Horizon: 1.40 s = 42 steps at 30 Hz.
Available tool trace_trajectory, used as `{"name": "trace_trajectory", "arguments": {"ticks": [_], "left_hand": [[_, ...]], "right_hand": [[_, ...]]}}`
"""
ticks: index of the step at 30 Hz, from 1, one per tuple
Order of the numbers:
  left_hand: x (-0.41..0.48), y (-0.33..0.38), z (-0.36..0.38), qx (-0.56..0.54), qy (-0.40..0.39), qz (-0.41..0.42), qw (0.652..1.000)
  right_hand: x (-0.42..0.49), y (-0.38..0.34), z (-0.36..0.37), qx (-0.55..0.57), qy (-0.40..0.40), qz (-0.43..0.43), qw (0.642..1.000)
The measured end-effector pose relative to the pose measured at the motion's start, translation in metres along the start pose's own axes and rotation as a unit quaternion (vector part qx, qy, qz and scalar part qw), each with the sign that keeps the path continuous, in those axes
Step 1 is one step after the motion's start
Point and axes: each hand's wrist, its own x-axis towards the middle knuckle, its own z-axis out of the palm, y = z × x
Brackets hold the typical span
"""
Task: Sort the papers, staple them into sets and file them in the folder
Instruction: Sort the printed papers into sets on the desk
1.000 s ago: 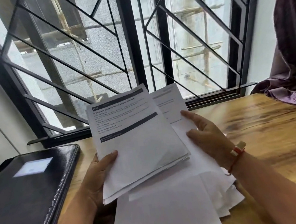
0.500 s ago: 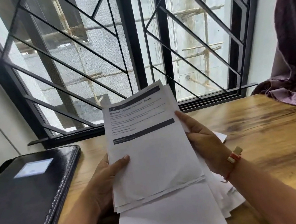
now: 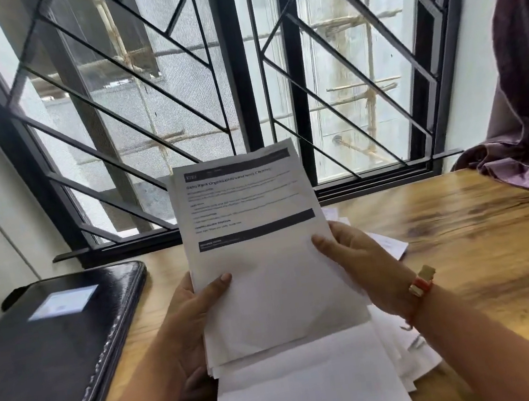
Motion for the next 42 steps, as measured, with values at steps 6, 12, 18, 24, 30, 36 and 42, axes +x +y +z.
{"name": "trace_trajectory", "arguments": {"ticks": [6,12,18,24,30,36,42], "left_hand": [[-0.004,0.004,0.008,-0.044,-0.028,0.015,0.999],[-0.001,0.000,0.008,-0.040,-0.038,0.001,0.998],[0.000,-0.002,0.009,0.007,-0.034,0.034,0.999],[0.000,-0.009,0.008,0.053,-0.032,0.032,0.998],[0.001,-0.013,0.006,0.077,-0.018,0.029,0.996],[0.001,-0.014,0.007,0.073,-0.007,0.043,0.996],[0.001,-0.004,0.004,0.074,-0.031,0.052,0.995]], "right_hand": [[0.005,0.010,0.000,-0.095,0.091,-0.060,0.989],[0.003,0.001,0.003,-0.086,0.166,-0.150,0.971],[0.001,-0.001,0.006,-0.098,0.157,-0.176,0.967],[0.003,0.012,0.006,-0.181,0.146,-0.172,0.957],[0.005,0.016,0.008,-0.166,0.134,-0.161,0.964],[0.006,0.017,0.006,-0.177,0.119,-0.160,0.964],[0.005,0.013,0.005,-0.157,0.137,-0.177,0.962]]}}
